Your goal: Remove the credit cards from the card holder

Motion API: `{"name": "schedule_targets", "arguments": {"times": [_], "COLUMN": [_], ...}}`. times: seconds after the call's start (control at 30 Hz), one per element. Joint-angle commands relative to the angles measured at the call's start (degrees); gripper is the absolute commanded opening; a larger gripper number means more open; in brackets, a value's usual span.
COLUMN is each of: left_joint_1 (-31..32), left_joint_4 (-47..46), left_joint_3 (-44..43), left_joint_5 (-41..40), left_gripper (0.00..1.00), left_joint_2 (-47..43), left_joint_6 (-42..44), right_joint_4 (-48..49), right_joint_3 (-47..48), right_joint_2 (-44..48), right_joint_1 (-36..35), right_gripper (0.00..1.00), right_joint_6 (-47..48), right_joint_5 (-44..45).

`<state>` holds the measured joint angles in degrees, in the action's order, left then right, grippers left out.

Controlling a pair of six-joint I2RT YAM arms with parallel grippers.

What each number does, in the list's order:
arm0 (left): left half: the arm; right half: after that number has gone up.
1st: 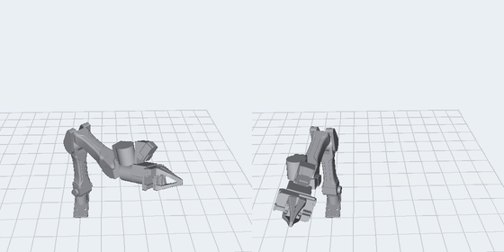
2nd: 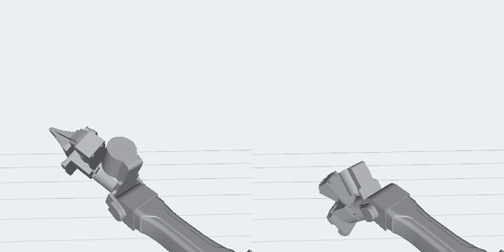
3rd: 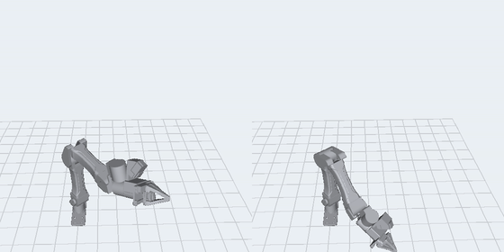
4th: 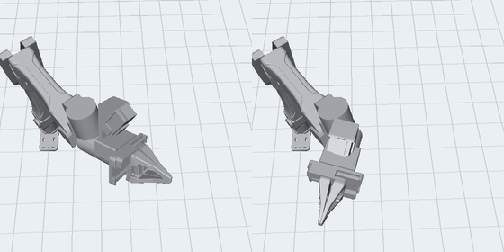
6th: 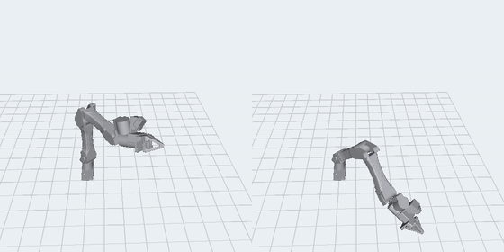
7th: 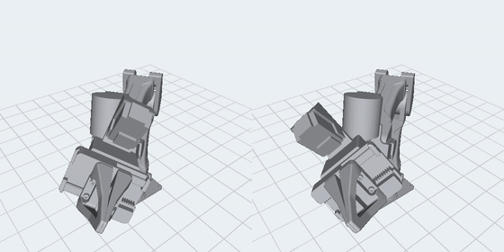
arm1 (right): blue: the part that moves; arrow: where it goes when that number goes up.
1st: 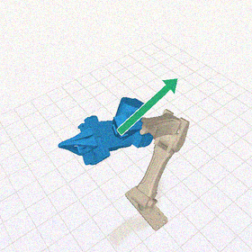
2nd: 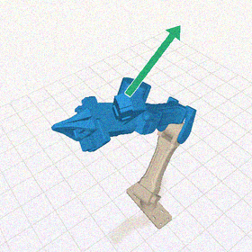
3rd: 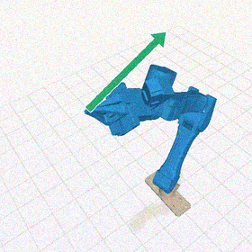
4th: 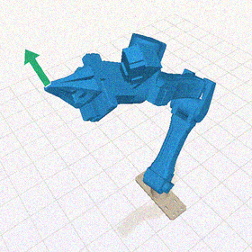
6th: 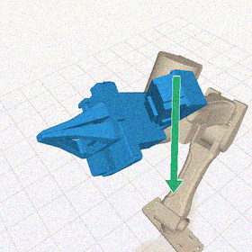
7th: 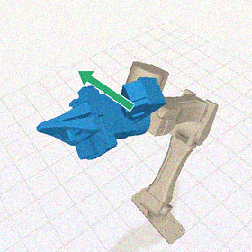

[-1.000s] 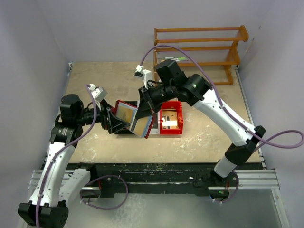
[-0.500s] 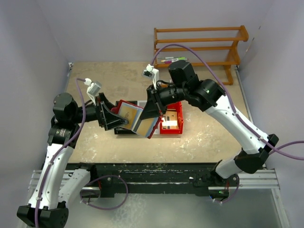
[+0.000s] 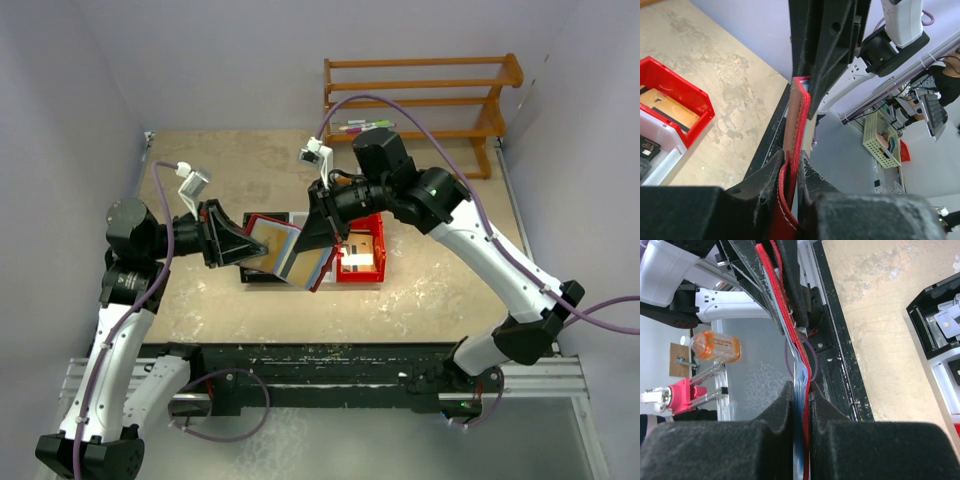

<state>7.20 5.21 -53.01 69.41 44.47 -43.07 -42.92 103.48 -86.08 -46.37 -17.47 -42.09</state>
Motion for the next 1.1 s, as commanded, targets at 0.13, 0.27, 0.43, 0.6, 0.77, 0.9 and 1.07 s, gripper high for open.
{"name": "schedule_targets", "arguments": {"times": [0.13,0.27,0.43,0.6,0.77,0.9,1.07], "left_joint_1": [0.2,0.2,0.2,0.2,0.2,0.2,0.1], "left_joint_4": [-3.0,-2.7,-0.5,1.0,2.4,2.8,3.3], "left_joint_3": [-1.9,-1.7,-1.7,-1.9,-2.0,-2.2,-2.3], "left_joint_5": [1.2,0.3,-1.4,-4.5,-9.7,-11.0,-11.4], "left_gripper": [0.05,0.0,0.0,0.0,0.0,0.0,0.0], "left_joint_2": [0.1,0.5,1.3,1.9,2.7,3.5,3.3], "left_joint_6": [-3.8,-5.5,-5.4,-5.1,-5.3,-6.9,-7.1], "right_joint_4": [3.0,9.2,19.1,22.9,33.1,43.3,52.8], "right_joint_3": [-1.5,-3.5,-10.1,-12.9,-18.5,-25.2,-30.7], "right_joint_2": [1.4,5.9,15.3,20.2,18.8,17.9,16.0], "right_joint_1": [1.4,1.6,2.0,2.1,2.1,1.4,0.0], "right_gripper": [0.4,0.74,1.0,0.96,0.83,0.72,0.66], "right_joint_6": [2.9,2.4,-0.7,-7.8,-17.8,-25.1,-30.5], "right_joint_5": [0.1,9.1,24.2,26.3,17.0,12.3,8.1]}}
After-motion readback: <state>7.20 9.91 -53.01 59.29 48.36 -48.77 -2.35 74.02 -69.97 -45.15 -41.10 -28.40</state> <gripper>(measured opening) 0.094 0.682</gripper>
